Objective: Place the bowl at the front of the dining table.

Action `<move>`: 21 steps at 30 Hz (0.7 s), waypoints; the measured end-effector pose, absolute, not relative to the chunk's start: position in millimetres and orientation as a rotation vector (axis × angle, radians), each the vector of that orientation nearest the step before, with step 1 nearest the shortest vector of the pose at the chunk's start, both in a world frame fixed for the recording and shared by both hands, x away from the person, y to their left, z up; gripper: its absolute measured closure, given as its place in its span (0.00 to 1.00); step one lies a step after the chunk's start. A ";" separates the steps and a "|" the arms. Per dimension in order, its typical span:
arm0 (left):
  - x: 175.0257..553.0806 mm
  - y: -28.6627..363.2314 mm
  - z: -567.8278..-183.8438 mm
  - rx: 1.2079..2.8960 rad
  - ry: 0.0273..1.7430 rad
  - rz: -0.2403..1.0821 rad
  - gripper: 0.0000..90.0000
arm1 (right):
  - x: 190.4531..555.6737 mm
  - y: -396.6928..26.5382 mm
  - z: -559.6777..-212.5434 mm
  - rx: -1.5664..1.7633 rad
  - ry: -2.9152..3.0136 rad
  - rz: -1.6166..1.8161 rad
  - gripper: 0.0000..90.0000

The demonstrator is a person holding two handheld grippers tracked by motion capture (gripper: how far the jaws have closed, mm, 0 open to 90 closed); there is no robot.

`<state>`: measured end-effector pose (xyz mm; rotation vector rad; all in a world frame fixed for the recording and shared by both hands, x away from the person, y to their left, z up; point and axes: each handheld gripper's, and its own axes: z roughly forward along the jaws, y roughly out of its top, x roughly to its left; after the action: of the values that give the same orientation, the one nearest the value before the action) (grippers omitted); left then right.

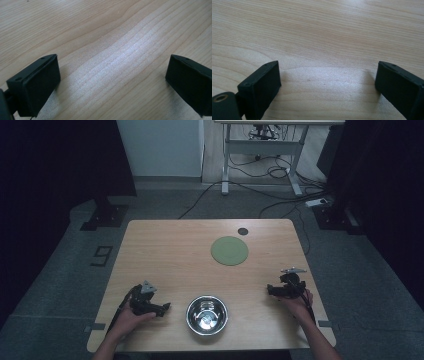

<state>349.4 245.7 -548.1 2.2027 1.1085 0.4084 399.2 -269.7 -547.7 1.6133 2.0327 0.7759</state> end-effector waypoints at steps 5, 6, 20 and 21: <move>349.6 245.4 -548.1 2.202 1.109 0.408 0.00 | 398.6 -269.1 -547.9 1.600 2.034 0.791 0.10; 349.6 245.4 -548.1 2.202 1.109 0.408 0.00 | 398.4 -269.1 -547.8 1.598 2.035 0.792 0.11; 349.5 245.4 -548.1 2.202 1.110 0.409 0.00 | 398.2 -268.5 -545.4 1.593 2.059 0.788 0.15; 349.5 245.4 -548.1 2.202 1.110 0.409 0.00 | 398.2 -268.5 -545.2 1.594 2.059 0.787 0.16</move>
<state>349.5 245.4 -548.1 2.2017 1.1101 0.4089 398.2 -268.5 -545.2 1.5944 2.0595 0.7869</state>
